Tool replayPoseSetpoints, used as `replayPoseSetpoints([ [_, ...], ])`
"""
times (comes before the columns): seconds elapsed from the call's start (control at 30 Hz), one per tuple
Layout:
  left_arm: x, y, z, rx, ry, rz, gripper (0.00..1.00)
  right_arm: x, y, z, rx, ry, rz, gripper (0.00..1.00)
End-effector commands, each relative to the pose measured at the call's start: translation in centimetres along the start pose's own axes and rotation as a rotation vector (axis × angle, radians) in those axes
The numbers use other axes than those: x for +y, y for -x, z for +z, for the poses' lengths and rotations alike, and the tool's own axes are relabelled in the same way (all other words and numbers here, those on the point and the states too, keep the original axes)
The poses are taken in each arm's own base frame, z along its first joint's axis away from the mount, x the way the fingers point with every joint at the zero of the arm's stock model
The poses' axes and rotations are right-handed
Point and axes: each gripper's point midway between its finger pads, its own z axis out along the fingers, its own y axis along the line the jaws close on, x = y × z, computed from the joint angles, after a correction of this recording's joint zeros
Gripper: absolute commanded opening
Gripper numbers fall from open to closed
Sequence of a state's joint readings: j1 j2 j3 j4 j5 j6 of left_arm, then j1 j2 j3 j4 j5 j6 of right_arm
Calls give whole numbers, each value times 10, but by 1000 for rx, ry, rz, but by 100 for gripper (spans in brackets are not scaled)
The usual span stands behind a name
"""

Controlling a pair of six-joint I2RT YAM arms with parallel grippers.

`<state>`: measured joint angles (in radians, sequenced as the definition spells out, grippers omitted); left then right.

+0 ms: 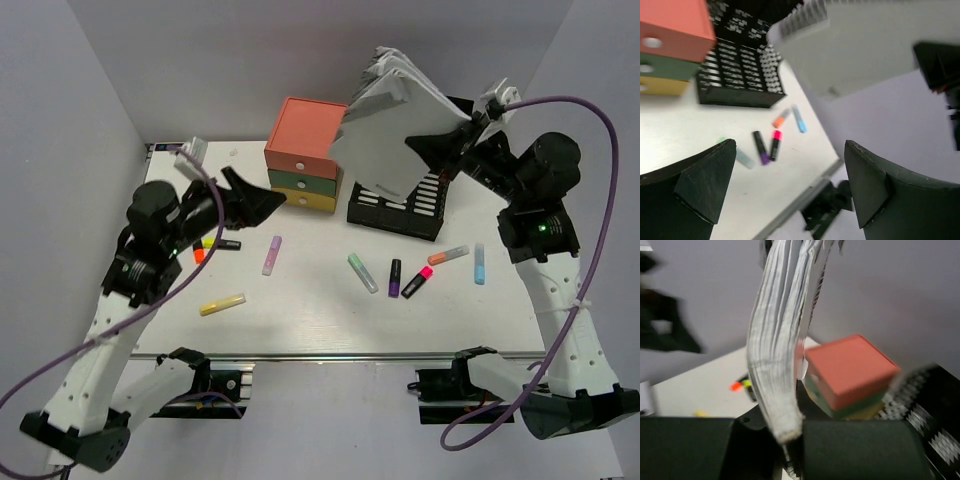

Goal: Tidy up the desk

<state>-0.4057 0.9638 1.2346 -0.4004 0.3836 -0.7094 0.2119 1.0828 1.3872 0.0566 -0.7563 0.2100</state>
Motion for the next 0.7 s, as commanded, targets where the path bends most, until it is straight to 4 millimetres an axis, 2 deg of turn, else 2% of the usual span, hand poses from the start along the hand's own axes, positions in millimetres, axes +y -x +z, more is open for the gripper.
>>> replayPoseSetpoints([
  [0.0, 40, -10, -26, -51, 177, 110, 98, -71, -14, -33, 120, -434, -88, 0],
  [0.03, 47, -15, -28, -44, 197, 127, 98, -85, -15, -42, 126, -521, -88, 0],
  [0.1, 66, -30, -31, -5, 247, 165, 98, -97, -18, -49, 132, -591, -88, 0],
  [0.13, 71, -29, -37, -20, 267, 206, 98, -110, -22, -56, 144, -658, -84, 0],
  [0.2, 83, -36, -42, -13, 306, 233, 98, -118, -26, -60, 145, -706, -70, 0],
  [0.37, 99, -38, -60, -33, 368, 343, 98, -143, -49, -72, 184, -833, -11, 0],
  [0.47, 111, -46, -65, -38, 393, 375, 98, -160, -56, -88, 178, -970, 13, 0],
  [0.53, 127, -59, -64, -10, 416, 397, 98, -174, -54, -104, 160, -1093, 10, 0],
  [0.67, 149, -66, -66, -25, 475, 420, 98, -183, -54, -108, 166, -1141, -1, 0],
])
